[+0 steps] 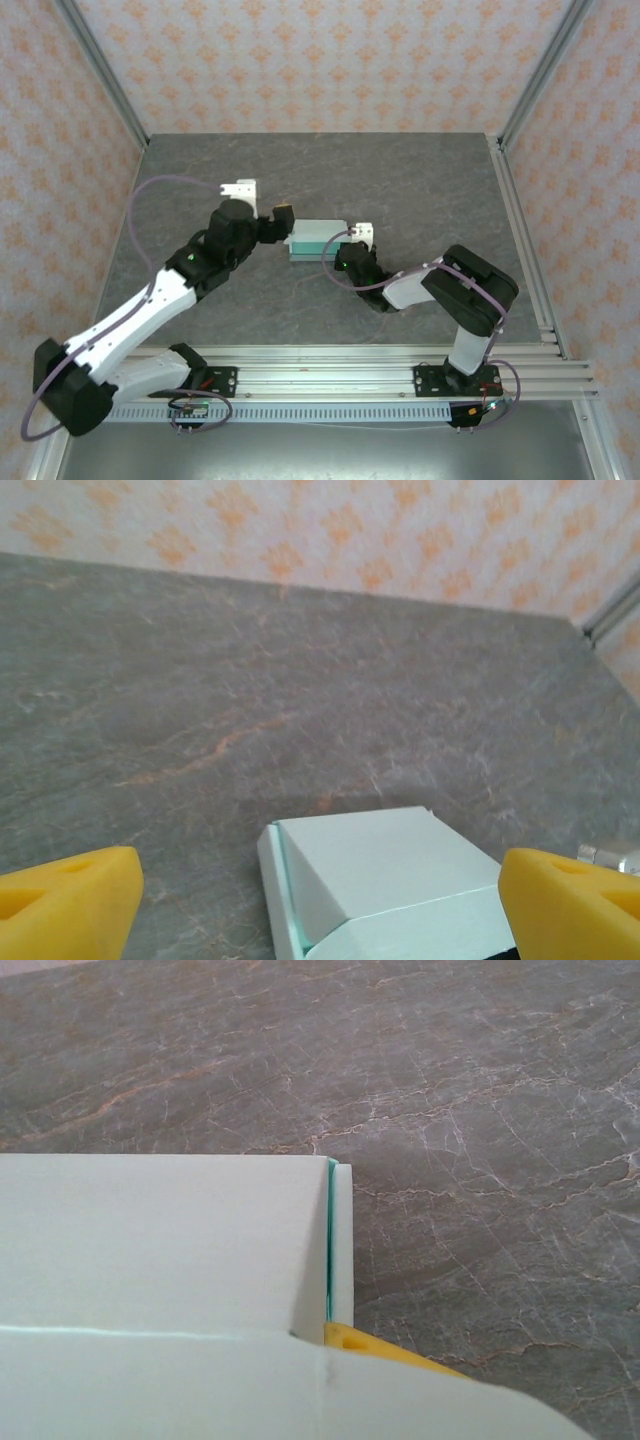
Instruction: Fold the paper box
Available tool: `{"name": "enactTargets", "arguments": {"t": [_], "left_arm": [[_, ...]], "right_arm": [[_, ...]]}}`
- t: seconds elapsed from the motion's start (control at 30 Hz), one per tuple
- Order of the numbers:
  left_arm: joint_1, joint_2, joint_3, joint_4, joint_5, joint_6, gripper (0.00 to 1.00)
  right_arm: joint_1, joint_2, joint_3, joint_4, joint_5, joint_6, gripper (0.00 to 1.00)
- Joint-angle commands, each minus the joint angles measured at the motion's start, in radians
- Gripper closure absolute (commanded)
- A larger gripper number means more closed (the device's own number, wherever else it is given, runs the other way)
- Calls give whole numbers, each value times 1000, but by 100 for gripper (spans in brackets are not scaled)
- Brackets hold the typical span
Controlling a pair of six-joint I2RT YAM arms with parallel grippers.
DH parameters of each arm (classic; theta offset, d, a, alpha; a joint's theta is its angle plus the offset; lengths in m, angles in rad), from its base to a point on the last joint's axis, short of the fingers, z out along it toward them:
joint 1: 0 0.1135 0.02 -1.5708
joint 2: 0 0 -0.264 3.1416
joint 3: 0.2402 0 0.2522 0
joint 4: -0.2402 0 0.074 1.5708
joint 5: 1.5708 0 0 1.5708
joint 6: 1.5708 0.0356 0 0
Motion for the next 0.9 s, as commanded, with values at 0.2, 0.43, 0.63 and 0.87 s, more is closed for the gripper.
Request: {"name": "enactTargets", "arguments": {"t": [0.2,0.43,0.63,0.87], "left_arm": [[6,251,132,-92,109,87,18],[6,426,212,-113,108,123,35],[5,530,282,-158,81,138,36],[6,582,297,-171,46,134,39]], "right_arm": [[8,-3,18,-140,-16,-22,92],[8,-8,26,-172,-18,-18,89],[8,-16,36,-215,-23,-20,86],[8,-51,28,-247,-23,-22,79]]}}
